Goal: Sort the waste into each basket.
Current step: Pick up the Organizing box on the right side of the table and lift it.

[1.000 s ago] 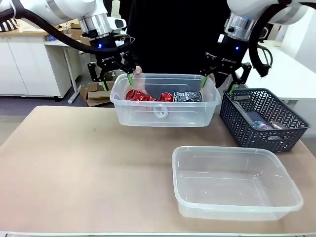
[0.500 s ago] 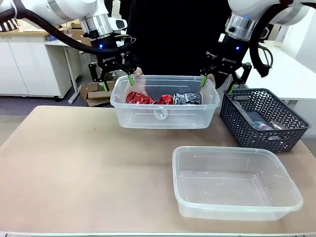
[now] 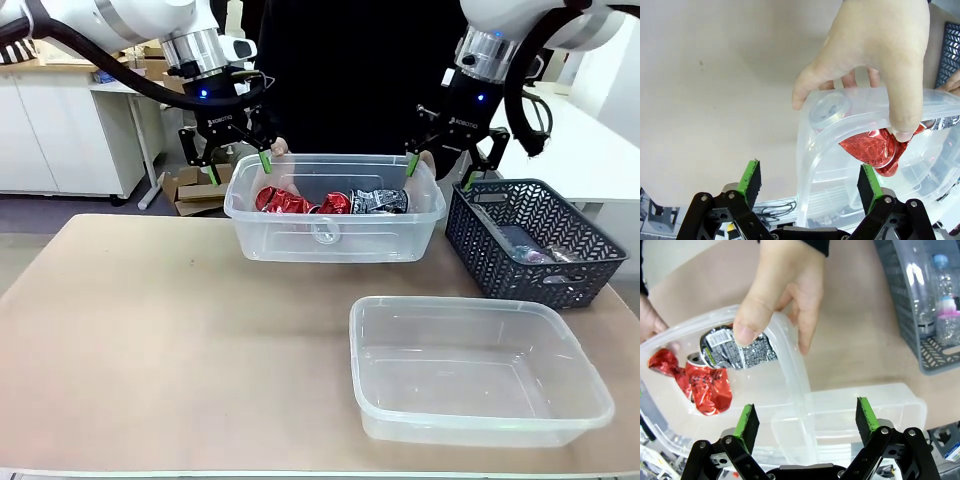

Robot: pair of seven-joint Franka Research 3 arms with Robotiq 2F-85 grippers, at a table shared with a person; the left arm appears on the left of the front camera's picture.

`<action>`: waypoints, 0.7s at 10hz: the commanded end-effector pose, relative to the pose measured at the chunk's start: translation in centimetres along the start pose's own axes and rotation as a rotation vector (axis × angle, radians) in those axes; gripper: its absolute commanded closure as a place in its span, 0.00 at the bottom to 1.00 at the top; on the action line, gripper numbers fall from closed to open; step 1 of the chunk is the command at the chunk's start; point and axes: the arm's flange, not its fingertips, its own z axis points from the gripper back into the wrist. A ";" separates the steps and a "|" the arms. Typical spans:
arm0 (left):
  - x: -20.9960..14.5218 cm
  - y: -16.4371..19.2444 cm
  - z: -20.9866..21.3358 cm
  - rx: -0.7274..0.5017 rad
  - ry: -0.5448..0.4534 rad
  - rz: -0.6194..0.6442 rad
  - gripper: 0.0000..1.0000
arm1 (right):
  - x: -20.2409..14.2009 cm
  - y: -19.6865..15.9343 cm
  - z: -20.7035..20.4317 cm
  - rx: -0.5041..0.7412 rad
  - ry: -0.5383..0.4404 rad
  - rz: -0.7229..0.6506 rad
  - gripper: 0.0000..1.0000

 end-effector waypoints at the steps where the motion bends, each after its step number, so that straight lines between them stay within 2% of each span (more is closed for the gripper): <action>1: 0.0 0.0 0.2 -0.001 -0.003 0.001 0.00 | 0.0 0.0 0.2 -0.002 0.001 0.002 0.00; 4: 0.0 0.0 0.0 0.000 0.000 0.000 0.00 | 0.0 0.0 0.0 0.000 0.000 0.000 0.00; 5: -4.2 -0.7 2.3 -0.004 -0.021 -0.092 0.00 | -5.8 -1.0 4.6 0.018 -0.115 0.134 0.00; 6: -10.1 -0.1 3.5 0.014 -0.046 -0.140 0.00 | -12.0 -3.3 7.8 0.018 -0.204 0.190 0.00; 7: -16.2 1.3 3.4 0.036 -0.074 -0.182 0.00 | -17.4 -6.6 9.8 0.030 -0.253 0.174 0.00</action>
